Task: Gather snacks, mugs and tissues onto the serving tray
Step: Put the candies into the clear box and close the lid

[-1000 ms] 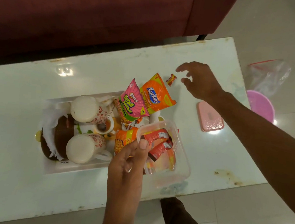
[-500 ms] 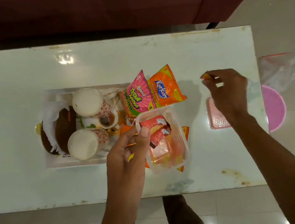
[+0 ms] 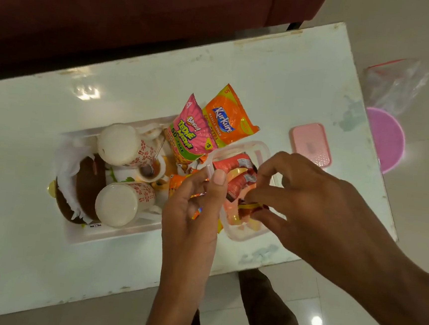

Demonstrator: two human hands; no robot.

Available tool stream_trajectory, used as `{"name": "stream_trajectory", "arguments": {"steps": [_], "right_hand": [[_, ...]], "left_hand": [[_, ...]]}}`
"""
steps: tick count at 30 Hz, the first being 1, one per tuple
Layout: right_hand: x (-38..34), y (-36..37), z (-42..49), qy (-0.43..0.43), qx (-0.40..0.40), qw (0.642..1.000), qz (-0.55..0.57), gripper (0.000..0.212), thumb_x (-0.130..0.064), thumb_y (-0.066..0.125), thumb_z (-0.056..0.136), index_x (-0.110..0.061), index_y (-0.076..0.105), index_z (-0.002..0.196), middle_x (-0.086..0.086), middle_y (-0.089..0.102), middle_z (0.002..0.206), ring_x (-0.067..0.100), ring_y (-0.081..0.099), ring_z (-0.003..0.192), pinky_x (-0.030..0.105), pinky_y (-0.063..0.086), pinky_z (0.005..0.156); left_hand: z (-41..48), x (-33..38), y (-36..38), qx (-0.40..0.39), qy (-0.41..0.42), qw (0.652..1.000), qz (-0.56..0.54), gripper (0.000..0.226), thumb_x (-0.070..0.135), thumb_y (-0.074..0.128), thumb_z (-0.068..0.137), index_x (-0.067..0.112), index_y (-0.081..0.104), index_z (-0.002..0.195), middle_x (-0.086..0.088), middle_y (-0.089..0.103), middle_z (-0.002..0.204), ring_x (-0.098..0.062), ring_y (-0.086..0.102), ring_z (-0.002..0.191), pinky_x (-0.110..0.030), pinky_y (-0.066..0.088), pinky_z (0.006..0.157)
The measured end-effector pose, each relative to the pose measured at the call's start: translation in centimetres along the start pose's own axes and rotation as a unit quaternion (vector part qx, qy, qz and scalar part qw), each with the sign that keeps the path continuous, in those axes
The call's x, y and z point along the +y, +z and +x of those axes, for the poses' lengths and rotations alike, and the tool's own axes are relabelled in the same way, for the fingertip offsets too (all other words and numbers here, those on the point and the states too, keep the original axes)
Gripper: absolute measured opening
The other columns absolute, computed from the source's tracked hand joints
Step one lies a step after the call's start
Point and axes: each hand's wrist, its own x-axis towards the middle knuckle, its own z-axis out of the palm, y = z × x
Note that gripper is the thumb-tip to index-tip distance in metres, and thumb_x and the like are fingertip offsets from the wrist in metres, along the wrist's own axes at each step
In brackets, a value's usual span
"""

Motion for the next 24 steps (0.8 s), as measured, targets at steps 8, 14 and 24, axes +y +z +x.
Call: {"name": "stream_trajectory", "arguments": {"steps": [8, 14, 24], "right_hand": [[4.7, -2.4, -3.3, 0.157, 0.149, 0.967, 0.132, 0.025, -0.051, 0.076, 0.071, -0.034, 0.073, 0.088, -0.011, 0.061, 0.091, 0.002, 0.052, 0.067, 0.003, 0.04, 0.063], [13.1, 6.0, -2.5, 0.38, 0.155, 0.902, 0.136, 0.05, -0.043, 0.07, 0.082, -0.018, 0.061, 0.124, 0.005, 0.061, 0.127, 0.016, 0.061, 0.106, 0.015, 0.036, 0.087], [15.1, 15.4, -1.2, 0.433, 0.104, 0.894, 0.043, 0.091, -0.059, 0.07, 0.073, -0.017, 0.031, 0.143, 0.012, 0.046, 0.141, 0.037, 0.043, 0.125, 0.056, 0.046, 0.092]], "left_hand": [[-0.7, 0.6, 1.9, -0.04, 0.007, 0.999, -0.008, 0.042, 0.062, 0.06, 0.08, 0.036, 0.07, 0.111, 0.007, 0.077, 0.109, -0.013, 0.072, 0.104, -0.048, 0.055, 0.095], [-1.4, -0.1, 2.6, -0.052, -0.014, 0.998, -0.035, 0.049, 0.061, 0.061, 0.075, 0.031, 0.071, 0.112, 0.005, 0.078, 0.107, -0.013, 0.072, 0.104, -0.044, 0.056, 0.095], [-2.5, -1.4, 2.7, -0.06, -0.02, 0.998, -0.025, 0.048, 0.063, 0.061, 0.074, 0.031, 0.072, 0.109, 0.007, 0.078, 0.105, -0.009, 0.073, 0.101, -0.031, 0.057, 0.086]]}}
